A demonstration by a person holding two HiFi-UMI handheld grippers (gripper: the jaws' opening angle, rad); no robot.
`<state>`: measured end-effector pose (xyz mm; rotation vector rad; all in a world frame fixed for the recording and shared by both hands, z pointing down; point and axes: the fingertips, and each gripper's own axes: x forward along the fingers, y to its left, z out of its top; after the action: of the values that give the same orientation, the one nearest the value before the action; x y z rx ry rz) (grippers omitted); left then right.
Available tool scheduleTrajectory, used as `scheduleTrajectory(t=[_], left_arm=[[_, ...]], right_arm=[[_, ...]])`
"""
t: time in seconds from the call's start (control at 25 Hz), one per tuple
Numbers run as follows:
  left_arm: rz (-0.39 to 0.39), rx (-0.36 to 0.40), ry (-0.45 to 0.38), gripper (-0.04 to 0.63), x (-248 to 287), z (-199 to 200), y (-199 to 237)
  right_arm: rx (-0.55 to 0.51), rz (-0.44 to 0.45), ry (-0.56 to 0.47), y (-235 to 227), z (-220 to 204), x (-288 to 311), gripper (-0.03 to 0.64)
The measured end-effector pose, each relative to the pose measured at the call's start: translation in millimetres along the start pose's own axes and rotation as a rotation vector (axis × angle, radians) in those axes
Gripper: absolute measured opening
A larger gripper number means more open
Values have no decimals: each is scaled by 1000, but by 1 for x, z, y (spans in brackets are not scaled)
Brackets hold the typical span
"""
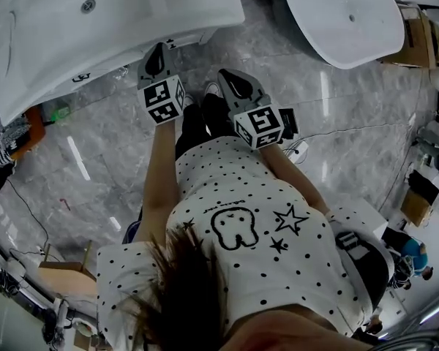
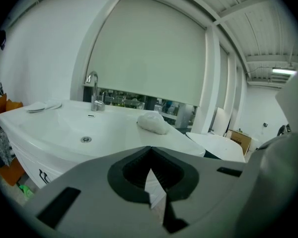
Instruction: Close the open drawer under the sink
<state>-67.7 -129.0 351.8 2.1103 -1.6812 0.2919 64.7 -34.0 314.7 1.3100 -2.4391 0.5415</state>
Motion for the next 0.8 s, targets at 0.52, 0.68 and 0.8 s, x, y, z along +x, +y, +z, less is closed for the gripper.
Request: scheduleTrajectory(t=[0.52, 0.68, 0.8], left_arm=[[-25, 19, -108, 5, -40, 55, -12], [-50, 19, -130, 5, -53, 62, -20], [-68, 33, -138, 5, -62, 62, -28]], right_arm=[[-69, 23, -45, 8, 23, 0, 14], [-83, 29, -62, 9, 31, -1, 14], [-85, 27, -78, 8, 37, 0, 14]])
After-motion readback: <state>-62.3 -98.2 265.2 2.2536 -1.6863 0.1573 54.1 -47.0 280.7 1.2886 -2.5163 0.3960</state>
